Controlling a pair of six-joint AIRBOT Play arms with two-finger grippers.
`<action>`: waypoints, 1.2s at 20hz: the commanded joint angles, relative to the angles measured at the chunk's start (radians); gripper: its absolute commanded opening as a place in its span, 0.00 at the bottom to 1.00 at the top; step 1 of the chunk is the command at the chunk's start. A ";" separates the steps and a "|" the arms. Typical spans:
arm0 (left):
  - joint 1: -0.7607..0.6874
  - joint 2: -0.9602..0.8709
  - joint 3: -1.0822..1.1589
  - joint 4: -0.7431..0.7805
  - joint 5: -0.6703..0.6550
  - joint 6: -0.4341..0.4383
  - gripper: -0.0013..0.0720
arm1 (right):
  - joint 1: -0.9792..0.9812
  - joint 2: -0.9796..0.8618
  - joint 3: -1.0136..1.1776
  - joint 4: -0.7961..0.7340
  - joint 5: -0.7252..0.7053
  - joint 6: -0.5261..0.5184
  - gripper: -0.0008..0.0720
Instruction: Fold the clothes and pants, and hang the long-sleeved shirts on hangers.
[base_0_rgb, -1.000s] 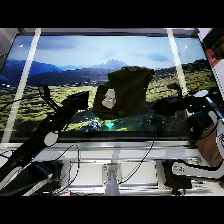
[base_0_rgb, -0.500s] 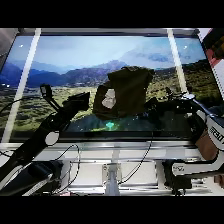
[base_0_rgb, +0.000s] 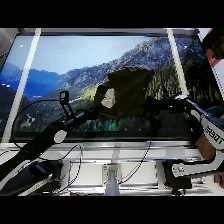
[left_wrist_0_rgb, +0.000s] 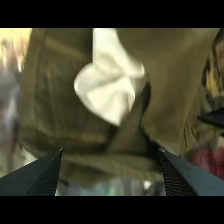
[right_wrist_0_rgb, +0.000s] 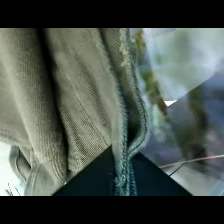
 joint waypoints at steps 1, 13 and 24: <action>-0.035 -0.043 0.000 -0.115 -0.027 -0.048 0.98 | 0.027 0.000 0.002 0.009 0.001 0.000 0.11; -0.151 -0.382 0.272 -0.202 0.031 -0.046 0.98 | 0.027 0.000 0.002 0.008 0.001 0.000 0.11; -0.109 -0.401 0.458 -0.206 -0.387 -0.048 0.98 | 0.027 0.000 0.002 -0.026 0.007 0.000 0.11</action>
